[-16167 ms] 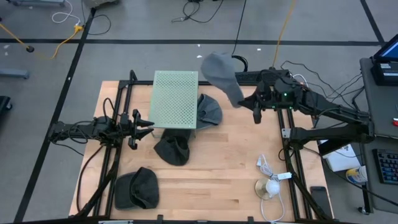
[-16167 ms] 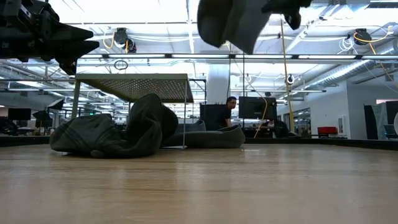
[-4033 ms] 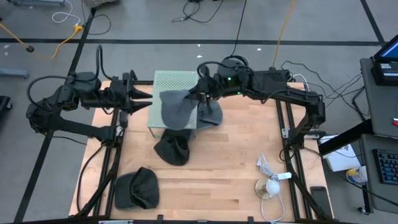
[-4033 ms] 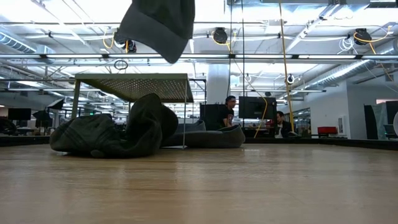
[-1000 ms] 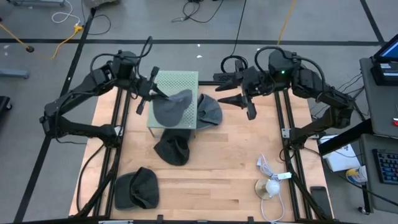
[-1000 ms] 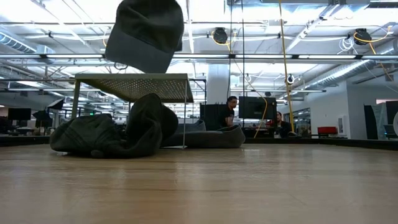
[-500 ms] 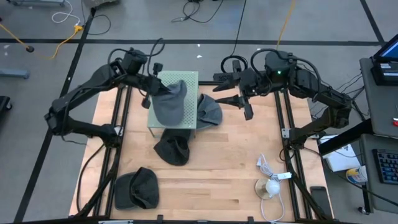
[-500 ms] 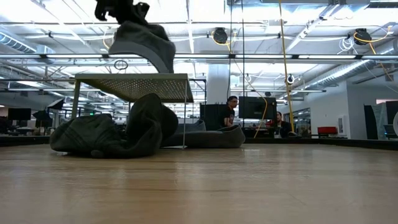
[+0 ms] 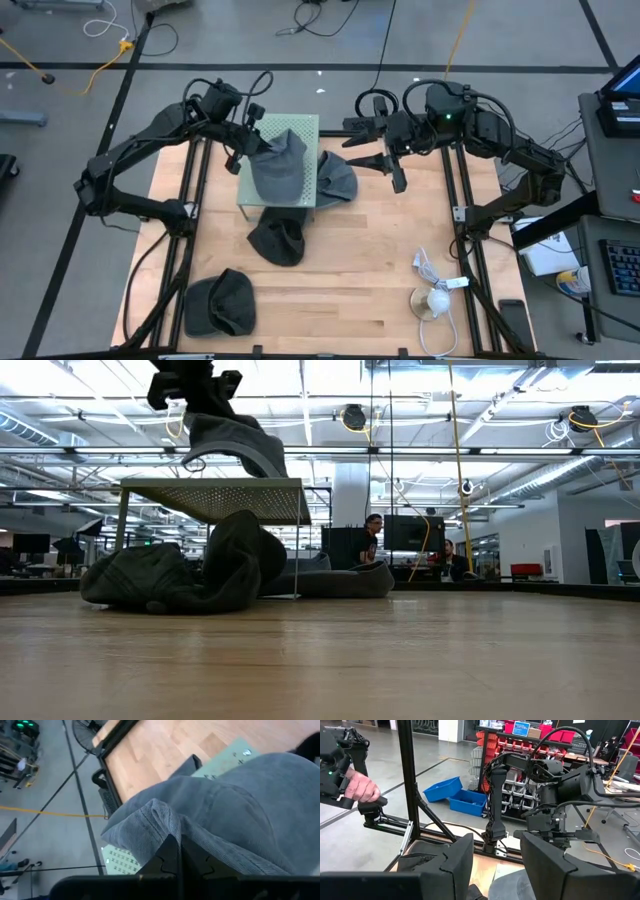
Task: Pick & Place hat
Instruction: Put the right gray cap on the shelf
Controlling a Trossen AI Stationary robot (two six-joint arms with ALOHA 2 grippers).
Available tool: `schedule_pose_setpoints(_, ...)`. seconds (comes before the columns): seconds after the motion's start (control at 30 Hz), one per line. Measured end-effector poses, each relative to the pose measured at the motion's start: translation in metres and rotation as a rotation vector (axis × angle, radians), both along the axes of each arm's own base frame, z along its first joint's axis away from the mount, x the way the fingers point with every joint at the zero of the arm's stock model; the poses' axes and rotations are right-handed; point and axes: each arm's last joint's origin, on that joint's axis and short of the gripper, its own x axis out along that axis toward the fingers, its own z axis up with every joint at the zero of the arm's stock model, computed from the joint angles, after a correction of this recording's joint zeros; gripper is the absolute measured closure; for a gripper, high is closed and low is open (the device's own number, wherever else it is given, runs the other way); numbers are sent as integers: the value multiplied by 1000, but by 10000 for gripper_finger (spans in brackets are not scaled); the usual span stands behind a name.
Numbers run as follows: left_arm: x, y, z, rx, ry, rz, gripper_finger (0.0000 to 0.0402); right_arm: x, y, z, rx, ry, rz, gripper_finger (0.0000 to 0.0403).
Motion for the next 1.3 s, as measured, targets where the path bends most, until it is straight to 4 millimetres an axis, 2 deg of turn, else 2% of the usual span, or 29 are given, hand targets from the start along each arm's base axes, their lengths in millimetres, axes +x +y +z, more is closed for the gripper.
schedule_pose_setpoints(0.63, 7, 1, -41, 16, 56, -46, 401, 0, 0, 0, 0, 1, 0, 248)
schedule_pose_setpoints(0.77, 7, 3, -49, 28, 88, -4, 398, 0, 0, 0, 0, 1, 0, 248)
schedule_pose_setpoints(0.93, 7, 4, -48, -7, 80, 92, 395, 0, 0, 0, 0, 1, 0, 248)
schedule_pose_setpoints(1.1, 7, 5, -46, -54, 54, 181, 370, 0, 0, 0, 0, 2, 0, 248)
schedule_pose_setpoints(1.3, 6, 6, -45, -108, 47, 305, 313, 0, 0, -1, -6, 7, 1, 248)
